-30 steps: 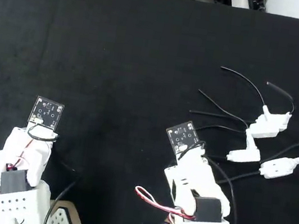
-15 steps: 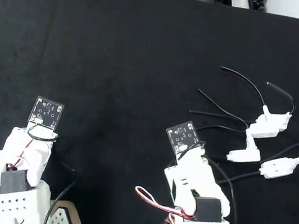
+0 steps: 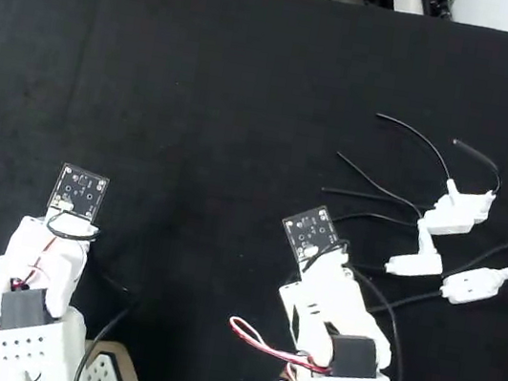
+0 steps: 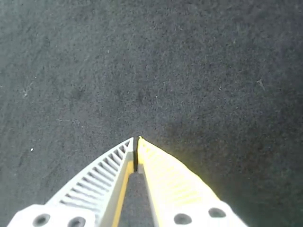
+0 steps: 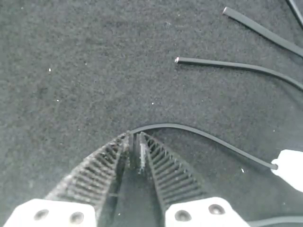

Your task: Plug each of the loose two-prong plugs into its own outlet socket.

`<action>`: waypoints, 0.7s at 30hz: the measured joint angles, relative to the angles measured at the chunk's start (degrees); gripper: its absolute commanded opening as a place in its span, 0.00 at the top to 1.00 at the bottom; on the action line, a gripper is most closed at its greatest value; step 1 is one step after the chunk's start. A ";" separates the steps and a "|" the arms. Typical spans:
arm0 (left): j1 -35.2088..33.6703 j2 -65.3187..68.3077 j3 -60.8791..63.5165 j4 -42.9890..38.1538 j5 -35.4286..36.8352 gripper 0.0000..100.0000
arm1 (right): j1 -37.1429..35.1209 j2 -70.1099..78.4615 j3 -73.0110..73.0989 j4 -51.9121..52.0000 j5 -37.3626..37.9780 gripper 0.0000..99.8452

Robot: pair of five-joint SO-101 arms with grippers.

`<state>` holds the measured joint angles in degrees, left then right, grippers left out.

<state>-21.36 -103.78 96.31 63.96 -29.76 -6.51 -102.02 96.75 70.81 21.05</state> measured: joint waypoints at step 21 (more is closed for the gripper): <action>0.00 0.00 0.00 1.85 0.00 0.97 | 0.00 0.00 0.00 0.00 0.00 0.99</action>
